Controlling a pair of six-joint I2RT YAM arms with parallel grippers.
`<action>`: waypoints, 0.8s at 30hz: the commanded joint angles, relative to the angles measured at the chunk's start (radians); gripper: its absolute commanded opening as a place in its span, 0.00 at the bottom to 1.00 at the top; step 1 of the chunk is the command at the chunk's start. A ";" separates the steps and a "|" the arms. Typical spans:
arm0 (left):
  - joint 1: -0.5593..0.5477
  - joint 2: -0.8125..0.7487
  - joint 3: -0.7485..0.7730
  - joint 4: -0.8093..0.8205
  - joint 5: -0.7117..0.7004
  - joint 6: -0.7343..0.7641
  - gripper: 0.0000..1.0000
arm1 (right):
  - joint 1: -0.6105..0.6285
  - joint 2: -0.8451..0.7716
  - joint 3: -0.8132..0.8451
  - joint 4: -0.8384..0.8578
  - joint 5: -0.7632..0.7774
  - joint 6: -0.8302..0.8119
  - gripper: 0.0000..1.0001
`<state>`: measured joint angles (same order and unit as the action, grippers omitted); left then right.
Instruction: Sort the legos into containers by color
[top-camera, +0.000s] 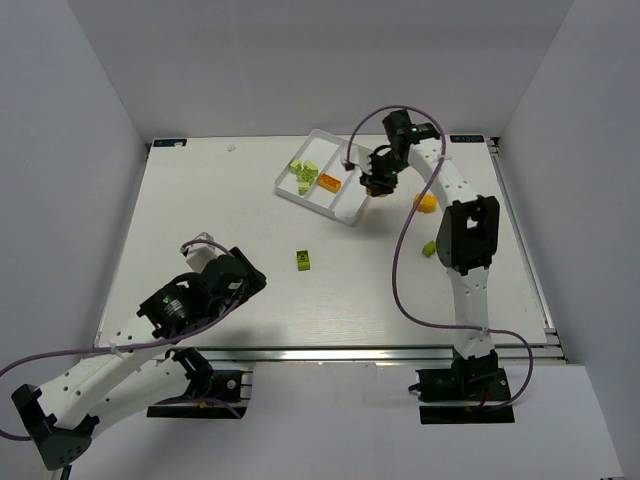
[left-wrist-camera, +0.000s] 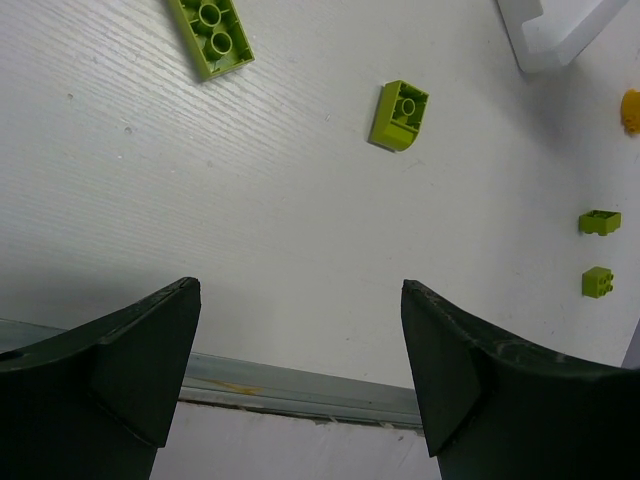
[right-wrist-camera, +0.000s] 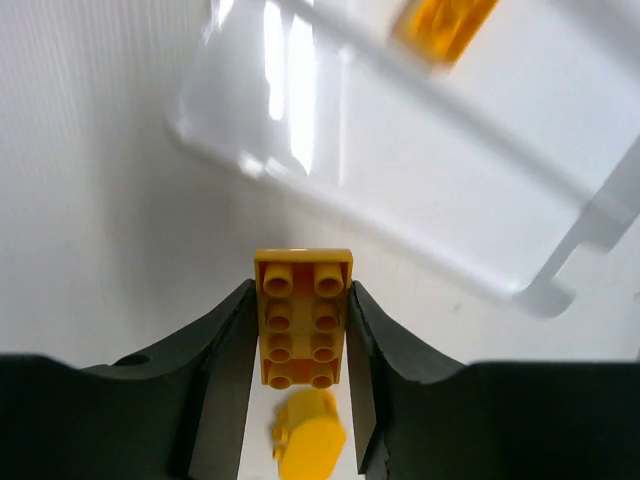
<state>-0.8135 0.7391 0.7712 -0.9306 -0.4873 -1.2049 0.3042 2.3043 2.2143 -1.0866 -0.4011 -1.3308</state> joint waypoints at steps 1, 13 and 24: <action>-0.001 0.008 0.000 0.027 -0.008 -0.001 0.91 | 0.114 -0.089 -0.047 0.209 -0.091 0.388 0.00; -0.001 -0.027 0.016 -0.010 -0.017 -0.015 0.91 | 0.213 0.081 -0.010 0.613 0.042 0.875 0.17; -0.001 -0.029 -0.006 0.019 -0.014 -0.025 0.91 | 0.173 0.023 -0.013 0.619 -0.009 0.915 0.75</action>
<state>-0.8135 0.7067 0.7708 -0.9318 -0.4877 -1.2205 0.4900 2.4172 2.1803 -0.5144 -0.3824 -0.4767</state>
